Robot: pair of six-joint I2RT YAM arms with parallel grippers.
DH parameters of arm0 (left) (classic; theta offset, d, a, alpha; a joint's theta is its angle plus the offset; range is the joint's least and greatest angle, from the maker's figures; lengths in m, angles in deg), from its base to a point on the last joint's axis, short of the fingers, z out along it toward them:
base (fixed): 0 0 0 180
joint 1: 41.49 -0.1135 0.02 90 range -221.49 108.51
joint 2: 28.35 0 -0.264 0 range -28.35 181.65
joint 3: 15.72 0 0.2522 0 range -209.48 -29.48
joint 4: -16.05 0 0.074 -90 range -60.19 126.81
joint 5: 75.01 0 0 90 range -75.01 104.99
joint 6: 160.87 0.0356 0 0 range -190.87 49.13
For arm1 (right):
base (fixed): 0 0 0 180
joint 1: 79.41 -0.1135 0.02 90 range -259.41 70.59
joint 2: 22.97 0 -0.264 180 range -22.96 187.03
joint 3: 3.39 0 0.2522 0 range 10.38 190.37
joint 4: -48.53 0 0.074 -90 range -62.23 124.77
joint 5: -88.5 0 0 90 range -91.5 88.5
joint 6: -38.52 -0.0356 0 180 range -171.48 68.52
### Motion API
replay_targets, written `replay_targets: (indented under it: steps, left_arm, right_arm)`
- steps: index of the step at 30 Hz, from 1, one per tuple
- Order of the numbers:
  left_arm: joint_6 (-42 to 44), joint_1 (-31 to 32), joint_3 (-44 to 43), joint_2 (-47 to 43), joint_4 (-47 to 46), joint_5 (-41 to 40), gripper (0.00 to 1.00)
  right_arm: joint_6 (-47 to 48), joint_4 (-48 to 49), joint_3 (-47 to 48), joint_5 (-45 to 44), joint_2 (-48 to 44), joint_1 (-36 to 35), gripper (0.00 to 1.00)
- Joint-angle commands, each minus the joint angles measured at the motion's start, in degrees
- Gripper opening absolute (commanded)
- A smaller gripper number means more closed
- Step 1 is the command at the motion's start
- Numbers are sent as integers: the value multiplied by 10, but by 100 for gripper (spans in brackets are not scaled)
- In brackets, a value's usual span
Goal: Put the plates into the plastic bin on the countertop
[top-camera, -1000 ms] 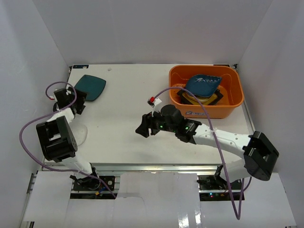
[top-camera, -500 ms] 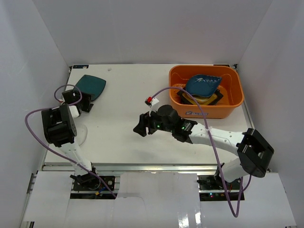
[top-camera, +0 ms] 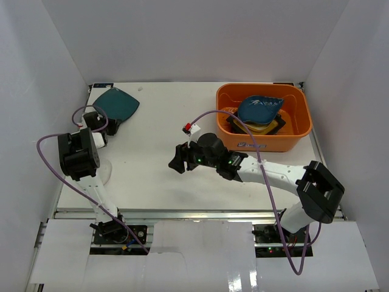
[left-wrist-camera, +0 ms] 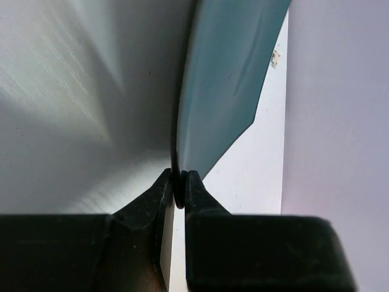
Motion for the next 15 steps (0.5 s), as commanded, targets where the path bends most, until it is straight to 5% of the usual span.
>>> replay_targets:
  steps: [1, 7, 12, 15]
  left_arm:
    - [46, 5, 7, -15, 21, -35, 0]
    - [78, 5, 54, -110, -18, -12, 0]
    - [35, 12, 152, -224, -73, 33, 0]
    - [25, 17, 201, -310, -78, 50, 0]
  right_arm:
    - [12, 17, 22, -17, -3, 1, 66]
    - [16, 3, 19, -36, -31, 2, 67]
    - [23, -16, 50, -18, -36, 33, 80]
    - [3, -36, 84, 67, -8, 83, 88]
